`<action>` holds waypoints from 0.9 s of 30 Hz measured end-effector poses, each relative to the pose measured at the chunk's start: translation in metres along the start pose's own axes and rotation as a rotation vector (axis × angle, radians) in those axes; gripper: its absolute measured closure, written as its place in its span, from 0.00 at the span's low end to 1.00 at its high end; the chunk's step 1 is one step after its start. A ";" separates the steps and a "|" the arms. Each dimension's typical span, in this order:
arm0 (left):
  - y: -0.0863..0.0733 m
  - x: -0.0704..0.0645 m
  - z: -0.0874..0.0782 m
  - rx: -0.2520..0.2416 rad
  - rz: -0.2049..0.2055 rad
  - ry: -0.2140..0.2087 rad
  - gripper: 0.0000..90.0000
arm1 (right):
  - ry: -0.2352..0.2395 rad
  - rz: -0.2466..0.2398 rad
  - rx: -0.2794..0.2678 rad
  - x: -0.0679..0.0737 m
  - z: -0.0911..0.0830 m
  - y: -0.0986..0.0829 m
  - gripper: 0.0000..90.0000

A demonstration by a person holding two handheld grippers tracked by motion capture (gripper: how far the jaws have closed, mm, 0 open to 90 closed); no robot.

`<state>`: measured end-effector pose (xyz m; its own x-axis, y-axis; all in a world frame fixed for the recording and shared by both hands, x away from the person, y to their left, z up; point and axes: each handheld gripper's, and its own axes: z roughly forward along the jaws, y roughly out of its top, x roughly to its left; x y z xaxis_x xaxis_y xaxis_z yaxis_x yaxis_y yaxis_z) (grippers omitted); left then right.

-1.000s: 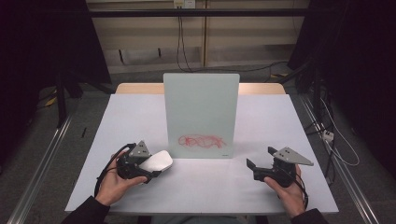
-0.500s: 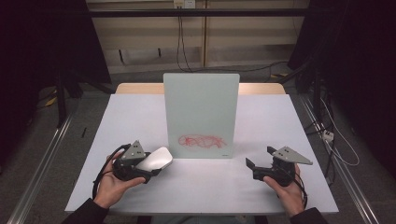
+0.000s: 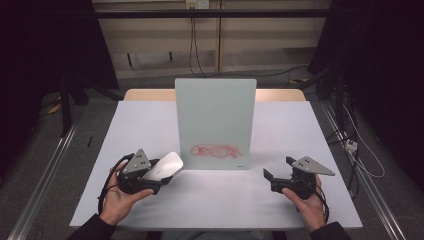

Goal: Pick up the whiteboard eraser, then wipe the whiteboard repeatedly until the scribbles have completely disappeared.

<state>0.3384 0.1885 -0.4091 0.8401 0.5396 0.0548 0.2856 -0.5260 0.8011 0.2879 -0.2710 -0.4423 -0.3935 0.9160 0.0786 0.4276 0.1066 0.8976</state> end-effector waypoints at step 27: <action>0.019 -0.021 0.003 -0.105 0.038 0.001 0.35 | 0.005 -0.007 -0.004 0.000 -0.002 0.000 0.08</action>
<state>0.3271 0.1651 -0.3969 0.8489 0.5213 0.0868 0.2035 -0.4740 0.8567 0.2860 -0.2714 -0.4415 -0.4004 0.9133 0.0748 0.4218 0.1112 0.8999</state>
